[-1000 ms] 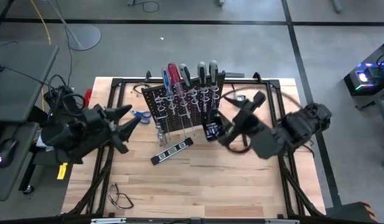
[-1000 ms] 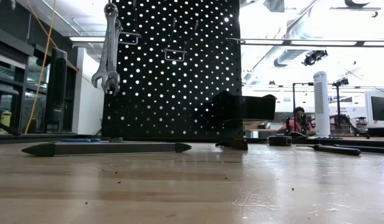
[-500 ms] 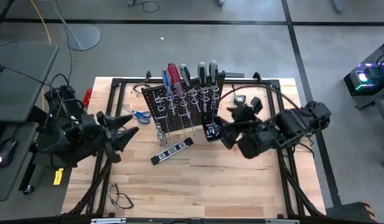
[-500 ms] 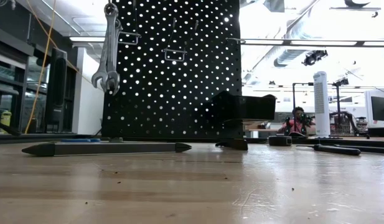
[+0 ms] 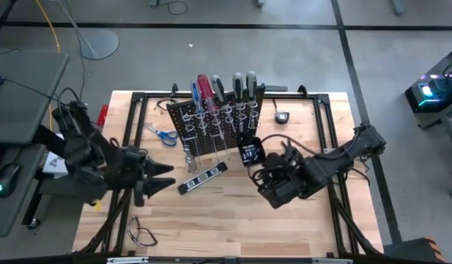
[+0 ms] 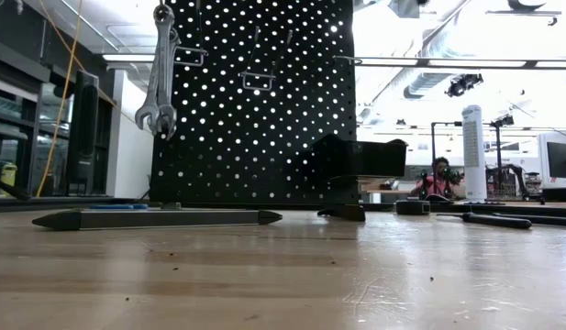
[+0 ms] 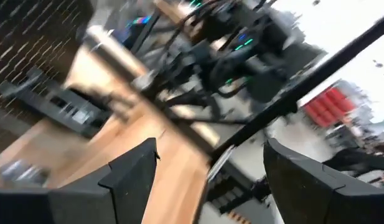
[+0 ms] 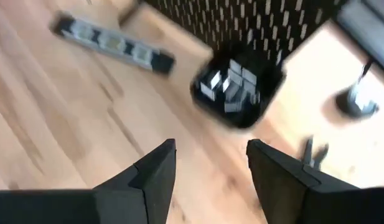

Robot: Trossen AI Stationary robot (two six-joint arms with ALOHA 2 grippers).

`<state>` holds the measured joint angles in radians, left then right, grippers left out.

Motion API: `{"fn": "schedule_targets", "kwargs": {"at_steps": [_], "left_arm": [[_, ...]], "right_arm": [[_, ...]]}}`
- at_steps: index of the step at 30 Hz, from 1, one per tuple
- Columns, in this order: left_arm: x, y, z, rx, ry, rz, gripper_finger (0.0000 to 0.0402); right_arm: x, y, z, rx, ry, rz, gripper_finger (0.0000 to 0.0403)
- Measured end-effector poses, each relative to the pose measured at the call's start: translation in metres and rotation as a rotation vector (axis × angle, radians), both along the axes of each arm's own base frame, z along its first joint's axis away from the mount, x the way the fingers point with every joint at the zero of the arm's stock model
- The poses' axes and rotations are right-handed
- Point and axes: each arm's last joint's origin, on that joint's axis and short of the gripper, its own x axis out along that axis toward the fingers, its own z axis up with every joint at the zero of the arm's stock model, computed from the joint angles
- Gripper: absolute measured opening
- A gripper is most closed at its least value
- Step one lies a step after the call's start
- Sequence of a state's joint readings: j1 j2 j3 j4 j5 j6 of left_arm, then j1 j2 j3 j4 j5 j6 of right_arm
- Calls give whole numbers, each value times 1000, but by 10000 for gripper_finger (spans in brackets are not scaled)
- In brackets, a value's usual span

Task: Hang tools onto peg board
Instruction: Hang the black spirit level on the pegboard

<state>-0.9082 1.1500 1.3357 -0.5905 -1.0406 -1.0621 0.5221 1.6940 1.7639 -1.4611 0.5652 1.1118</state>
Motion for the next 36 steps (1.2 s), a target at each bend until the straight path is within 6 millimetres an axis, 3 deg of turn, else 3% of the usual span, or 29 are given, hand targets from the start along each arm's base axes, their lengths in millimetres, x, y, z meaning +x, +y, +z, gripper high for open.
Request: {"fn": "schedule_targets", "kwargs": {"at_steps": [8,13,17,21,24,29,36], "left_arm": [[5,7,-42,-5,225,167,273],[11,6,-53,10,242,241,259],[13,11,-50,70,170,315,202],[13,24,-43,143,135,372,91],[9,36,-31,194,141,380,16],[-2,54,-13,236,186,317,2],[-15,61,-11,222,328,91,0]], "right_arm": [[-4,26,-56,163,60,-16,189],[-8,46,-71,248,-6,-14,168],[-8,55,-71,281,-53,12,110],[-7,57,-70,286,-80,16,19],[-4,56,-70,299,-98,15,12],[-2,57,-69,303,-114,15,4],[-2,56,-69,285,-128,10,1]]}}
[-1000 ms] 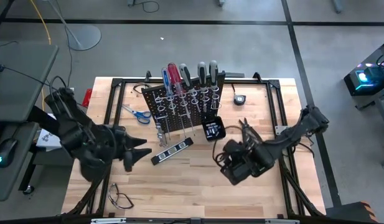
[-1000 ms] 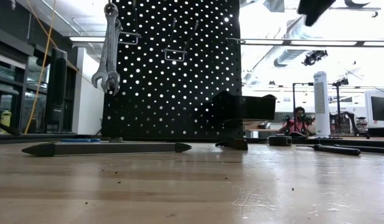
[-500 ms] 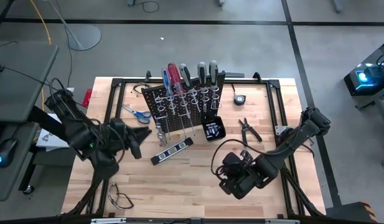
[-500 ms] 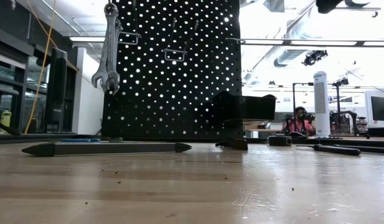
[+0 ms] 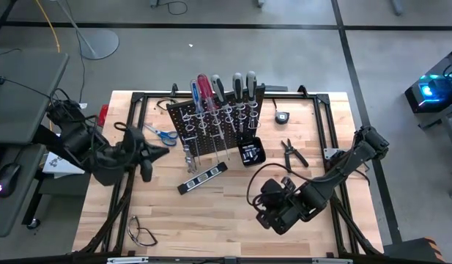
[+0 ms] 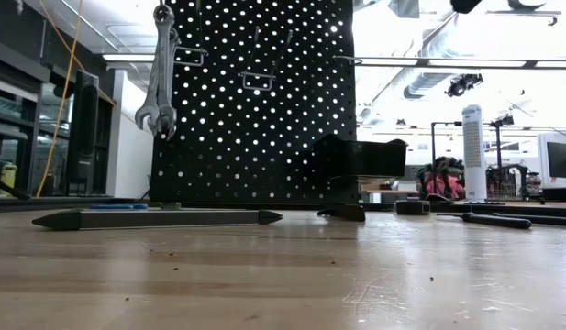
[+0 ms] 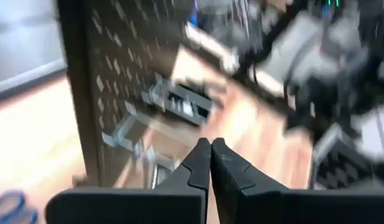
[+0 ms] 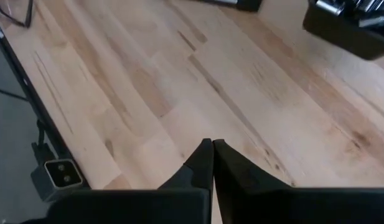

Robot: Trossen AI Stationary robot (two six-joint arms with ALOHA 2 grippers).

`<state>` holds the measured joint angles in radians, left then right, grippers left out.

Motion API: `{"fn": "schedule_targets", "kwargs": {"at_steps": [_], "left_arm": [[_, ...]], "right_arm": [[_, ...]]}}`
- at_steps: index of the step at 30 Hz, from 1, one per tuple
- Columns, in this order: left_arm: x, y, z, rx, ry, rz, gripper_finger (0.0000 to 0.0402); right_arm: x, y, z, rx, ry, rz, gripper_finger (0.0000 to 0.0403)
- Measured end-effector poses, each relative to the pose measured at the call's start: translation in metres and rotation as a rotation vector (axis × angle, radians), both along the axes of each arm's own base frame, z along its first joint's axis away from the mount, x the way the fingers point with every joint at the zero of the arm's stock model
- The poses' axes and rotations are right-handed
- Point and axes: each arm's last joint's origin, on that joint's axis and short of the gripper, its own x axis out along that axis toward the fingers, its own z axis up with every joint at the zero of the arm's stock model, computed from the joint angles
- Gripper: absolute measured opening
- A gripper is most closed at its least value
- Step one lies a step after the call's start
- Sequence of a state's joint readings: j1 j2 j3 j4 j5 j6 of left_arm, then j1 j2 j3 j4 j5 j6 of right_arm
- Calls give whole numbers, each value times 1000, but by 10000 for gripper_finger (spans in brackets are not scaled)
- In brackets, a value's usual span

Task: Hang tools onto peg board
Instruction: Hang the black spirit level on the pegboard

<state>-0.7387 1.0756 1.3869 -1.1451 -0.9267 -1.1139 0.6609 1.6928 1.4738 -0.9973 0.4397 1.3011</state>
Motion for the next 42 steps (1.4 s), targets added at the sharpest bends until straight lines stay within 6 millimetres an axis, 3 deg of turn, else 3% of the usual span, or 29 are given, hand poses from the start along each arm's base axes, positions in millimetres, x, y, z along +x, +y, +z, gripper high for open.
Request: {"fn": "schedule_targets", "kwargs": {"at_steps": [11,23,33,42], "left_arm": [[-3,-5,-27,-78,359,-52,0],[20,-40,-55,-110,609,-152,0],[42,-82,-85,-147,724,-245,0],[58,-99,-94,-189,639,-264,0]], "right_arm": [[7,-10,0,-41,6,22,0],[9,-11,0,-48,33,99,0],[9,-11,0,-32,45,112,0],[9,-10,0,-29,48,136,0]]}}
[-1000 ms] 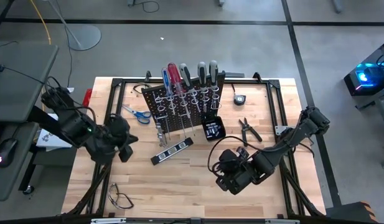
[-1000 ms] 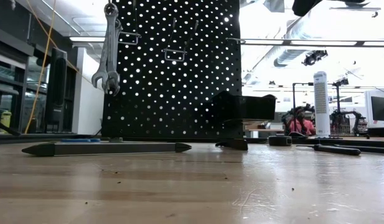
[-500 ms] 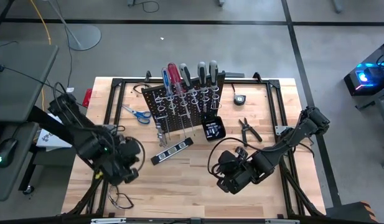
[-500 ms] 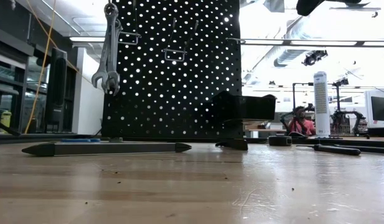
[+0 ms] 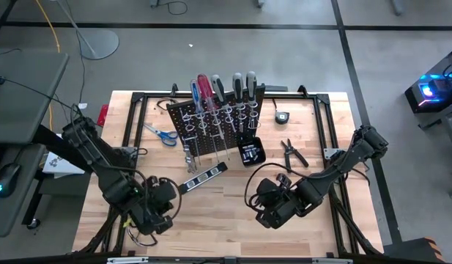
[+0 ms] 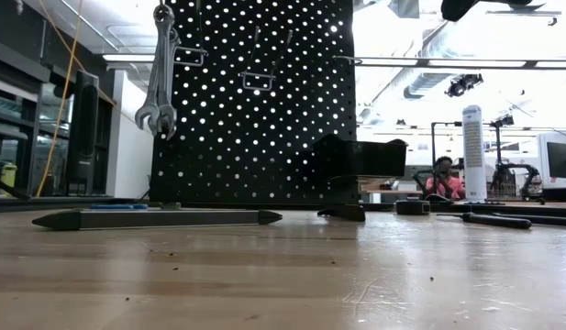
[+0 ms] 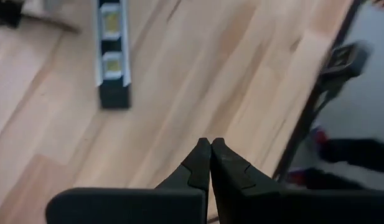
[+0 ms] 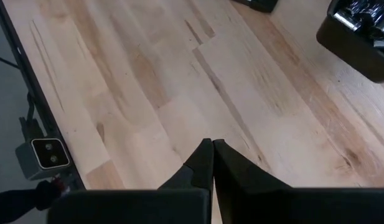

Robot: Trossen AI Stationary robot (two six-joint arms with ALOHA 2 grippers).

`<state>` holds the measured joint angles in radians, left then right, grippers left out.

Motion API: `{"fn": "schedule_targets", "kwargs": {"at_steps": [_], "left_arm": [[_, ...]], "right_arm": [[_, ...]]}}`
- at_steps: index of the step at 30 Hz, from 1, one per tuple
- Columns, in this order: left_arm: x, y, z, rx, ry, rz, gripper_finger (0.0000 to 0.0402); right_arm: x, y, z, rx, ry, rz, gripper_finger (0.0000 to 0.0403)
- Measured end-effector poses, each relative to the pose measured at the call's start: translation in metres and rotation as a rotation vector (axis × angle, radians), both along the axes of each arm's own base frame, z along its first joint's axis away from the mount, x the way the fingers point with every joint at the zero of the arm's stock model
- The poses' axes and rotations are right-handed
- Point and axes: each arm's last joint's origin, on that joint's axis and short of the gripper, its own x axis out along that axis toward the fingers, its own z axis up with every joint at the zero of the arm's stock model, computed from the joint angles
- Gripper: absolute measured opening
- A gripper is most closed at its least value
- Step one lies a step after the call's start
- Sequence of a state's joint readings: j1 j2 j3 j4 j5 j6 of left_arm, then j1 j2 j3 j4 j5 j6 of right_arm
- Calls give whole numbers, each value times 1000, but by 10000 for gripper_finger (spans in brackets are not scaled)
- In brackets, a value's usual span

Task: Hang tools onto peg board
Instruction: Hang the black spirit level on the pegboard

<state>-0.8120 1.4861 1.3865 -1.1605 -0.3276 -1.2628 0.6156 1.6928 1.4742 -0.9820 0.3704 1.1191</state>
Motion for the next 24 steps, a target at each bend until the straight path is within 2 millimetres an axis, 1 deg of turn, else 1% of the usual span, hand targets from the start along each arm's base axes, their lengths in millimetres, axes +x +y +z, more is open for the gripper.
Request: {"fn": "schedule_targets", "kwargs": {"at_steps": [3,5,8,11,15,18,21,24], "left_arm": [[7,-6,1,-23,-82,-8,0],[8,-8,-7,-52,-87,-24,0],[8,-11,-31,-99,-36,-37,0],[5,-8,-57,-119,12,9,0],[6,9,-80,-79,65,127,2],[10,23,-93,-28,84,164,15],[15,36,-103,-6,94,164,46],[17,45,-110,17,107,170,92]], "right_arm": [[0,0,0,4,1,-1,0],[0,0,0,3,1,2,0],[0,0,0,1,1,3,0],[0,0,0,-5,2,13,0],[0,0,0,-13,3,25,0],[0,0,0,-15,2,24,0],[0,0,0,-24,-4,20,0],[0,0,0,-24,-4,20,0]]}}
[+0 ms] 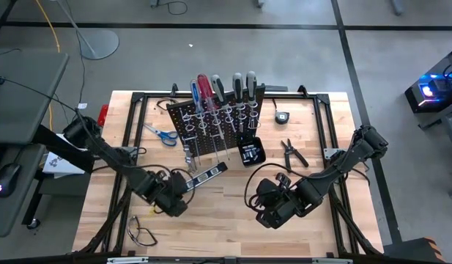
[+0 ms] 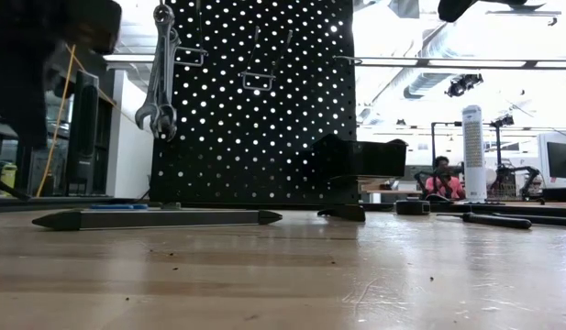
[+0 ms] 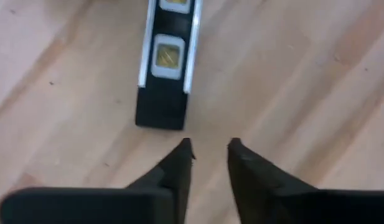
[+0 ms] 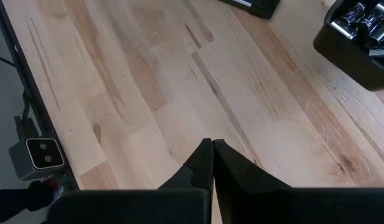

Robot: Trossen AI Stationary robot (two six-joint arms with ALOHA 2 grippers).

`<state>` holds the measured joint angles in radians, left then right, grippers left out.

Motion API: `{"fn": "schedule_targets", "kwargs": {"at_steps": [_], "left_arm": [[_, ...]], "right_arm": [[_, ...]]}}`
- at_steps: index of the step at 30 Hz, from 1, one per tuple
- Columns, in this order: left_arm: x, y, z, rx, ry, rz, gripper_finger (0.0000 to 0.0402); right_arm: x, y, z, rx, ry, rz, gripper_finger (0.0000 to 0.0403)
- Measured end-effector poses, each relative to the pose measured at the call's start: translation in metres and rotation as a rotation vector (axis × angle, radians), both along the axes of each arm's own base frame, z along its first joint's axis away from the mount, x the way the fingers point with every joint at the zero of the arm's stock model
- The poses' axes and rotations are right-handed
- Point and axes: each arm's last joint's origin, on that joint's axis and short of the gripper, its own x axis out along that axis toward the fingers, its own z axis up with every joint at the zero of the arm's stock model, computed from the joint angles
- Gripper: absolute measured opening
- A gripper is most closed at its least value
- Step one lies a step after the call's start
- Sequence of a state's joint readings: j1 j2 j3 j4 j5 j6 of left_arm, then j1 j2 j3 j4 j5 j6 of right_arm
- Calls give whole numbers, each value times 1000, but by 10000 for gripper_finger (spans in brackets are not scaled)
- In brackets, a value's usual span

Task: Hang tools onto peg board
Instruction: Hang the black spirit level on the pegboard

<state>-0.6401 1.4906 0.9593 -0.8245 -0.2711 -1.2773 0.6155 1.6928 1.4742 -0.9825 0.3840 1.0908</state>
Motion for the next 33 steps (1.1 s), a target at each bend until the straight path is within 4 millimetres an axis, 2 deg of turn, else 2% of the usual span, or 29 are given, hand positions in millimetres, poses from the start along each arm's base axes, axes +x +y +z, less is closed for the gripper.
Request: {"fn": "schedule_targets", "kwargs": {"at_steps": [8,14,18,26,33], "left_arm": [[0,11,-17,47,-31,16,232],[2,19,-30,41,-52,47,303],[4,26,-33,55,-49,46,320],[6,39,-46,60,-24,2,322],[22,34,-70,44,8,-100,322]], "right_arm": [[0,0,0,-7,-1,-2,0],[0,0,0,-7,0,-2,0],[0,-1,0,-9,2,-2,0],[0,-1,0,-9,2,-3,0],[0,-1,0,-10,3,-3,0]]}}
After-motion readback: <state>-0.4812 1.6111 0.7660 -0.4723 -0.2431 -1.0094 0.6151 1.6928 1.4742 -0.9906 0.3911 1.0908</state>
